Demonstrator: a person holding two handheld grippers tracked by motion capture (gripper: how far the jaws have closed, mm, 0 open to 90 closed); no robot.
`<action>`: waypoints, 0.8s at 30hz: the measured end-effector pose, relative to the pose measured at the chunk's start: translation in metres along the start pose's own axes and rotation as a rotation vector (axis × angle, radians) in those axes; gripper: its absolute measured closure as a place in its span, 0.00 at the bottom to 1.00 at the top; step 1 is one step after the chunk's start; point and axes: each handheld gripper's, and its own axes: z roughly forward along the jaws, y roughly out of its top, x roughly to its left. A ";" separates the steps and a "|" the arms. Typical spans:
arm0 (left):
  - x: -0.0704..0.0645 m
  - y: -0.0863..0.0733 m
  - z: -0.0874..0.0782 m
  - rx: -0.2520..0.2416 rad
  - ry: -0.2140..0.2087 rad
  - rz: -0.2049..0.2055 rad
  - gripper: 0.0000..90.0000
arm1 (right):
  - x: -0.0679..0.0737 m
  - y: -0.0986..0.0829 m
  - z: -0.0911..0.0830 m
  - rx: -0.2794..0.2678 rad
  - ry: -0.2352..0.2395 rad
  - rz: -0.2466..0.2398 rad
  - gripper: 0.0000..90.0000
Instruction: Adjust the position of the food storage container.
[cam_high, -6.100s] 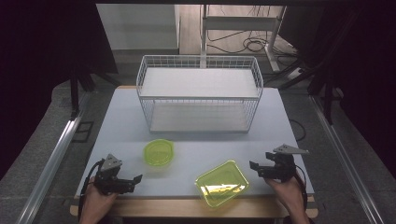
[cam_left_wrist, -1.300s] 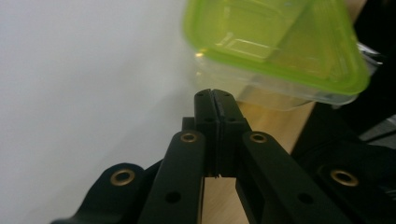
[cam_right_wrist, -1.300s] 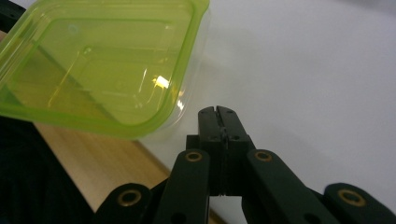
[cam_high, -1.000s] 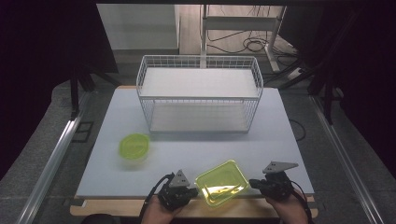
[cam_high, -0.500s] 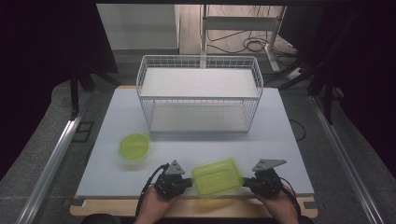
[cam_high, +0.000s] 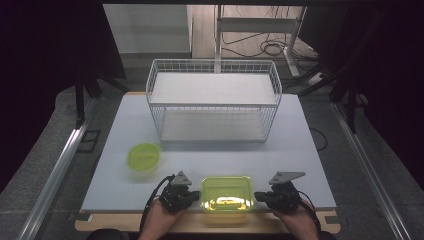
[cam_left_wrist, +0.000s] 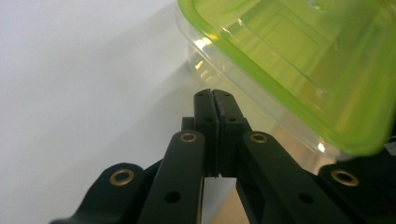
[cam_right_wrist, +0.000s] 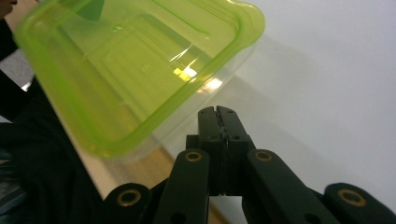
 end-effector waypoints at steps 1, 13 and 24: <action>-0.004 -0.004 -0.006 0.003 -0.004 0.005 1.00 | 0.003 -0.006 -0.006 0.000 0.009 0.004 0.99; -0.043 -0.022 -0.025 0.021 -0.097 0.069 1.00 | 0.041 -0.016 -0.019 0.043 0.114 -0.054 0.99; -0.043 -0.006 -0.018 0.008 -0.093 0.109 0.99 | 0.039 -0.003 -0.009 0.016 0.135 -0.075 0.99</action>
